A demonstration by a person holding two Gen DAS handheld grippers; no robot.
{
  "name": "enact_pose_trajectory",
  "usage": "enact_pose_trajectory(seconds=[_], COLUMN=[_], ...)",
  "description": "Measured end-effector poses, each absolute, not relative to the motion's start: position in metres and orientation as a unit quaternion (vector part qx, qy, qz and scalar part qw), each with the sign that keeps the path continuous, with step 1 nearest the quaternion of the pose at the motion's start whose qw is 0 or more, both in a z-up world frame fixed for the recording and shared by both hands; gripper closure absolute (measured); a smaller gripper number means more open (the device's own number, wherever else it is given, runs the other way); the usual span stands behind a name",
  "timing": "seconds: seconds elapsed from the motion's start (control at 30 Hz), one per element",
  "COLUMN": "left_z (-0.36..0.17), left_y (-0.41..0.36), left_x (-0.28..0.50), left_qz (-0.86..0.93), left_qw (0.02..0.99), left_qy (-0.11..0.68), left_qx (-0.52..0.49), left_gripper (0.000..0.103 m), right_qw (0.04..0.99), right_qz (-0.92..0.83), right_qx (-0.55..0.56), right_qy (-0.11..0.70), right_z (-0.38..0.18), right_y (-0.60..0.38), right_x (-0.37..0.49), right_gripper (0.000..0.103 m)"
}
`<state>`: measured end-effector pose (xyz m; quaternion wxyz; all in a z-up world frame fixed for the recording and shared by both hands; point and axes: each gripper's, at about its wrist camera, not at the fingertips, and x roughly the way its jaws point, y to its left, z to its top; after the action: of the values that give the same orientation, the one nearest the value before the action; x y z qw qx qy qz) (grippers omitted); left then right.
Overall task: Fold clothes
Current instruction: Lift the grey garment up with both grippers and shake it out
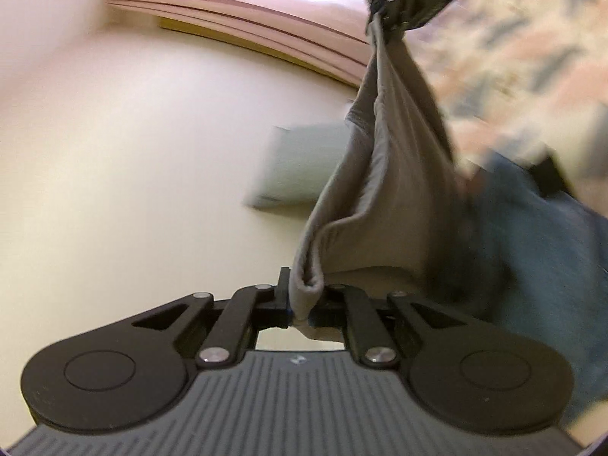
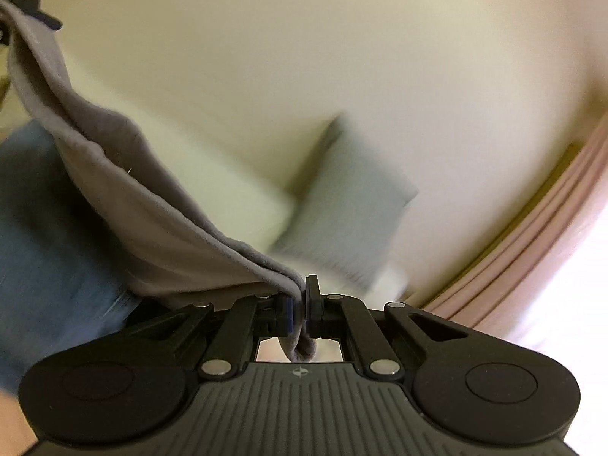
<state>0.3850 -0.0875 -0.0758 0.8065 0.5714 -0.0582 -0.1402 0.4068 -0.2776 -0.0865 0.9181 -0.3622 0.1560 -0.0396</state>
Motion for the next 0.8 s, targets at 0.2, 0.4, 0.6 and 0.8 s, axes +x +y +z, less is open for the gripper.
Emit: enact_pose_trajectory(seconds=[0.2,0.4,0.6,0.8], left_z=[0.099,0.152,0.184,0.206], left_y=[-0.09,-0.094,-0.098,-0.097], left_x=[0.307,0.153,0.025,-0.02], left_qz=[-0.094,-0.118,-0.139,-0.191], left_qw=[0.851,0.846,0.838,0.856], left_qy=[-0.162,-0.204,-0.226,-0.195], left_qx=[0.49,0.478,0.477,0.439], left_gripper=[0.095,0.094,0.094,0.094], right_qw=[0.92,0.888,0.873,0.871], right_qz=[-0.112,-0.107,-0.124,-0.121], right_qx=[-0.376,-0.446,-0.47,-0.476], right_qy=[0.009,-0.01,-0.024,-0.018], right_z=[0.09,0.173,0.203,0.227], right_y=[-0.285,-0.299,-0.307,-0.314], right_x=[0.323,0.174,0.051,-0.022], right_gripper=[0.1,0.1,0.1,0.099])
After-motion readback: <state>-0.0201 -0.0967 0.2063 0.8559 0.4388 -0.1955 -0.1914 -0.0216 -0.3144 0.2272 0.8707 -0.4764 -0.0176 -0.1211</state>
